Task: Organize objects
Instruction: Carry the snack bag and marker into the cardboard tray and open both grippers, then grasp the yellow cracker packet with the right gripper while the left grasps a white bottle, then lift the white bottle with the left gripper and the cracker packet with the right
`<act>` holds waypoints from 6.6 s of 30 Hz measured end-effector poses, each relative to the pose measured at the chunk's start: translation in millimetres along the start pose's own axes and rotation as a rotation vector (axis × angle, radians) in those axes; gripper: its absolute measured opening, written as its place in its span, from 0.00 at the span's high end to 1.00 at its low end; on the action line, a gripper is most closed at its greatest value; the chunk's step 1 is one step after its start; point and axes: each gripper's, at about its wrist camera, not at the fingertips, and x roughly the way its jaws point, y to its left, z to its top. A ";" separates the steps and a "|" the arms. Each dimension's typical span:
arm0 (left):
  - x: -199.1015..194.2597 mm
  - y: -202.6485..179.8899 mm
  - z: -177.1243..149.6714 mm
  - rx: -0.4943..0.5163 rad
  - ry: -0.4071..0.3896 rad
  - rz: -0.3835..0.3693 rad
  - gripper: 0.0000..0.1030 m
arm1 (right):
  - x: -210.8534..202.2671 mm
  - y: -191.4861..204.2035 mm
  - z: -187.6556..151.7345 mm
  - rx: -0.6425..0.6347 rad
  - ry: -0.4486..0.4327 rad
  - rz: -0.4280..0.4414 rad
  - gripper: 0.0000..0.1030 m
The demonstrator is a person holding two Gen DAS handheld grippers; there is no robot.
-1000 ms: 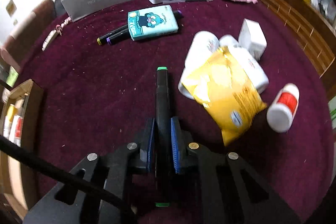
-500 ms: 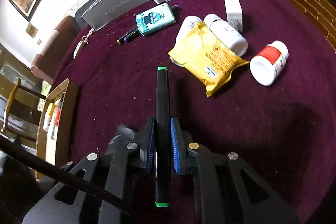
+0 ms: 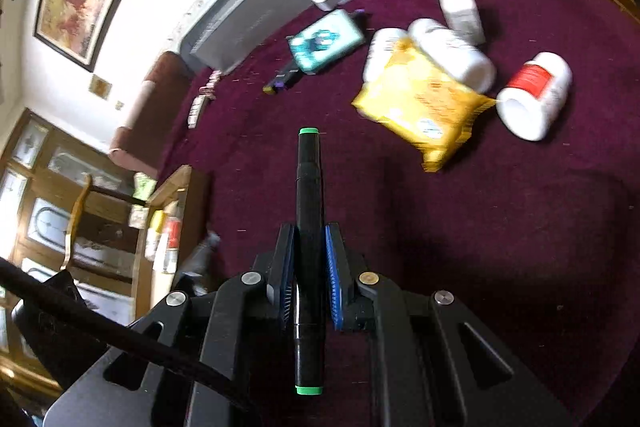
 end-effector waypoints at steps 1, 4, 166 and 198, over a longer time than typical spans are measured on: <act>-15.9 7.1 2.4 -0.004 -0.029 0.015 0.82 | 1.1 8.1 0.6 -0.007 0.006 0.019 0.88; -58.2 36.9 8.8 -0.023 -0.098 0.100 0.82 | 7.0 30.6 1.8 -0.032 0.026 0.065 0.88; 81.0 -7.8 -20.5 0.136 0.110 0.375 0.72 | 36.1 25.3 -38.6 -0.442 0.029 -0.368 0.26; 82.8 -8.2 -21.5 0.135 0.101 0.377 0.69 | 31.5 25.3 -42.6 -0.412 0.048 -0.486 0.55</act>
